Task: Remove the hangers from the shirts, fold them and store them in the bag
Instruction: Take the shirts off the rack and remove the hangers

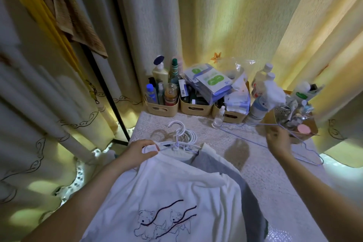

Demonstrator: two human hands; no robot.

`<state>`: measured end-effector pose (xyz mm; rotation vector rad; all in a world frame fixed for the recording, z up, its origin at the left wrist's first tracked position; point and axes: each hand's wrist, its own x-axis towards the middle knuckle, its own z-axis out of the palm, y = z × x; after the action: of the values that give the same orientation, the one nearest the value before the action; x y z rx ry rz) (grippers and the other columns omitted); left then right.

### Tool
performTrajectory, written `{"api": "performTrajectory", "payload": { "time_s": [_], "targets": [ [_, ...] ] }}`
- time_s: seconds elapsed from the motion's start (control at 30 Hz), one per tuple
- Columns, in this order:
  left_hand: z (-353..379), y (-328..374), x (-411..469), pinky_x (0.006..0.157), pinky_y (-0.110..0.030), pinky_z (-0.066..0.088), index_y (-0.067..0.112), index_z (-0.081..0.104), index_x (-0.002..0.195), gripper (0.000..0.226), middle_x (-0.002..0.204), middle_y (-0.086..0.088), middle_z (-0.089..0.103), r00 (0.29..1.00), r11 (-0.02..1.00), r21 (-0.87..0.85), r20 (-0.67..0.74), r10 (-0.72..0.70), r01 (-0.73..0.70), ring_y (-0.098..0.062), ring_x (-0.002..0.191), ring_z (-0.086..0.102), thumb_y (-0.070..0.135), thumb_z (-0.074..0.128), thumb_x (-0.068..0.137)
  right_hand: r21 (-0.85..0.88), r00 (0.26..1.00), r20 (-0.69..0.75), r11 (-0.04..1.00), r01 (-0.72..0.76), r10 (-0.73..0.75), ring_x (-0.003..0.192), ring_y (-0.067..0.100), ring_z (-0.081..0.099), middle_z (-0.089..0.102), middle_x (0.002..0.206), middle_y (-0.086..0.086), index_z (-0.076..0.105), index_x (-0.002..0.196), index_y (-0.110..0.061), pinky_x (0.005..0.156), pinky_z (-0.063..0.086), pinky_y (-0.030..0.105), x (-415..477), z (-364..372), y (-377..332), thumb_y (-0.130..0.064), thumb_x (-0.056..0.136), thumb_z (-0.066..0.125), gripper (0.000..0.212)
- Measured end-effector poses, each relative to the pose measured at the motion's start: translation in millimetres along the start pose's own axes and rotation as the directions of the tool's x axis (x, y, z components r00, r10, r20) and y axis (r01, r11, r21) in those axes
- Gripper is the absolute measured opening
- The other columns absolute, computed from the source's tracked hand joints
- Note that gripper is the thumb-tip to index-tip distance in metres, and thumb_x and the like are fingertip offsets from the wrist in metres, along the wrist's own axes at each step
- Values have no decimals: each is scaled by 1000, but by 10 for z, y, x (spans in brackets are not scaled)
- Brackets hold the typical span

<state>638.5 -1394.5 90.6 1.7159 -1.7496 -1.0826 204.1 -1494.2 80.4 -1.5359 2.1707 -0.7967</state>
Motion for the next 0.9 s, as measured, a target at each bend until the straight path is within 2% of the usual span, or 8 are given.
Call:
{"api": "performTrajectory", "payload": {
  "time_s": [0.17,0.3,0.37,0.43,0.5,0.63,0.8,0.9],
  "targets": [
    [-47,267,-85,63,-20,49,24,73,76,5,79,12,69,968,998,33,240,-67,61,-1,75,63,26,77,78,178,904,350,965,192,-244,83,15,60,70,101,7,70,101,-7,68,44,9,-685,463,-694,2,91,53,22],
    [-31,429,-207,70,-14,50,36,73,95,26,92,18,72,666,994,101,740,-93,27,4,85,66,46,76,72,208,782,478,917,341,-400,87,15,62,71,103,6,72,103,-9,73,43,14,-999,687,-1160,-7,92,56,19],
    [2,360,-159,67,-17,50,31,72,98,23,88,13,73,766,995,-24,640,-63,102,0,78,65,42,73,78,132,719,543,890,437,-434,93,23,62,69,106,9,71,107,-10,79,43,23,-1086,800,-1235,-10,91,57,21],
    [-9,195,-44,71,-27,52,25,70,88,6,83,8,70,972,998,-43,234,-38,49,-8,76,63,30,70,84,19,677,611,863,506,-410,101,26,61,68,111,9,68,114,-14,87,44,30,-1157,886,-1249,-13,91,55,26],
    [2,-8,41,78,-32,49,21,64,91,8,92,2,63,998,994,110,-64,-23,30,-17,84,59,16,68,85,-36,680,611,844,536,-406,103,27,60,68,111,8,64,116,-15,88,43,32,-1204,913,-1225,-15,89,56,28],
    [26,-274,14,78,-19,43,25,63,96,19,92,10,58,995,963,257,-30,91,-80,-6,87,54,24,74,81,83,731,434,831,550,-527,83,27,60,69,88,8,68,94,-9,77,43,32,-1273,796,-1227,-11,86,63,10],
    [-36,-293,-118,64,-22,37,26,63,75,25,65,13,55,996,997,-30,47,78,-76,3,65,51,49,58,84,246,731,421,843,478,-537,61,2,52,62,73,-11,68,91,-15,63,40,14,-1291,484,-1086,-14,87,66,4],
    [14,-175,-184,67,-18,39,35,65,73,21,70,16,58,988,988,-52,49,148,-146,2,71,55,35,54,92,299,739,410,844,445,-535,64,2,55,64,73,-13,71,90,-18,62,38,8,-1346,426,-1086,-14,86,68,6]
  ]
}}
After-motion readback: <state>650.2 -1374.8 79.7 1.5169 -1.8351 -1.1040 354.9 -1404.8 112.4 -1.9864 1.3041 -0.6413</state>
